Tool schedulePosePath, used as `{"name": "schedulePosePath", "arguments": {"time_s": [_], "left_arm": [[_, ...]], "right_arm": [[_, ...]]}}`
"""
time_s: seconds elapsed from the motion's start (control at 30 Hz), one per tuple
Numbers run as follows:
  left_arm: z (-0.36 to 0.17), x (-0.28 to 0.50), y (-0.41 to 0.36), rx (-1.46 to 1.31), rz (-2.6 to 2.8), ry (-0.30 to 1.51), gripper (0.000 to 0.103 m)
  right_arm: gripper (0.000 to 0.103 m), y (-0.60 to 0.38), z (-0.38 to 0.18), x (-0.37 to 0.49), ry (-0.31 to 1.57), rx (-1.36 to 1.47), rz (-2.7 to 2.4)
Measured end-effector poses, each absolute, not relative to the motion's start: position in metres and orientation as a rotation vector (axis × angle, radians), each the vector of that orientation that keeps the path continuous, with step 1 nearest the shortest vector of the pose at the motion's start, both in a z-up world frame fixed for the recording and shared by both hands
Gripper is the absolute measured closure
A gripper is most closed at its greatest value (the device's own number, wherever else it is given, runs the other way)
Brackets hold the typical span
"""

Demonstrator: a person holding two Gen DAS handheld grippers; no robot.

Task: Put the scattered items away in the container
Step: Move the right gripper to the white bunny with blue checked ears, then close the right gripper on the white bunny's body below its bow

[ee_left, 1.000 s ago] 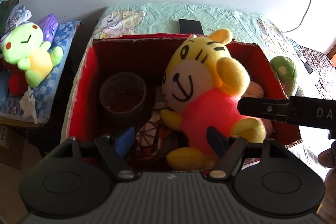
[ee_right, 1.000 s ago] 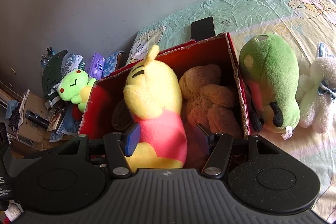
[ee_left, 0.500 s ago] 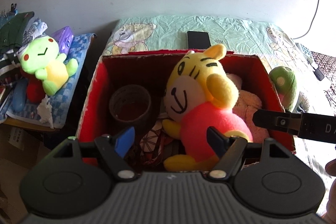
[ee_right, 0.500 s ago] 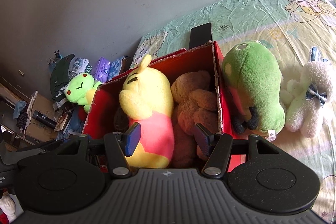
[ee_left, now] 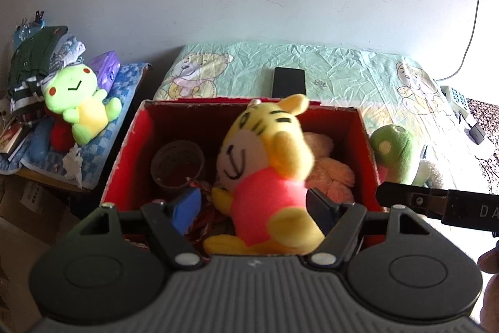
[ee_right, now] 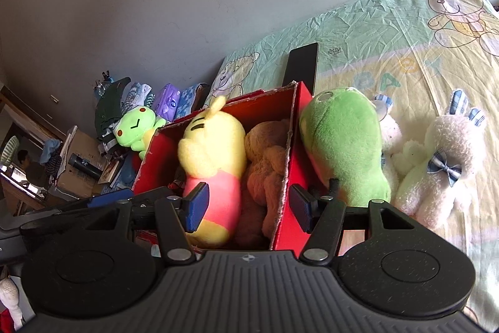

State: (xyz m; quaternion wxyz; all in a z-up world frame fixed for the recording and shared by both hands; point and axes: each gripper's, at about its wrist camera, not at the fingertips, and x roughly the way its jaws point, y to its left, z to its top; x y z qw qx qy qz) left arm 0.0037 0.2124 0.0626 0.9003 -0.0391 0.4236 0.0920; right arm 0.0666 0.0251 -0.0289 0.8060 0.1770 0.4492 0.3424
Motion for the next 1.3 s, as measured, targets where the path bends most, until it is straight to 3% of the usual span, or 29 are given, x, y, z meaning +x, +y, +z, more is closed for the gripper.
{"name": "schedulePosePath", "arguments": {"time_s": [0.7, 1.3], "left_arm": [[0.036, 0.022, 0.072, -0.069, -0.082, 0.868, 0.031], [-0.051, 0.079, 0.002, -0.022, -0.350, 0.913, 0.030]], "right_arm": [[0.042, -0.103, -0.082, 0.098, 1.053, 0.439, 0.554], [0.036, -0.137, -0.137, 0.152, 1.149, 0.649, 0.496]]}}
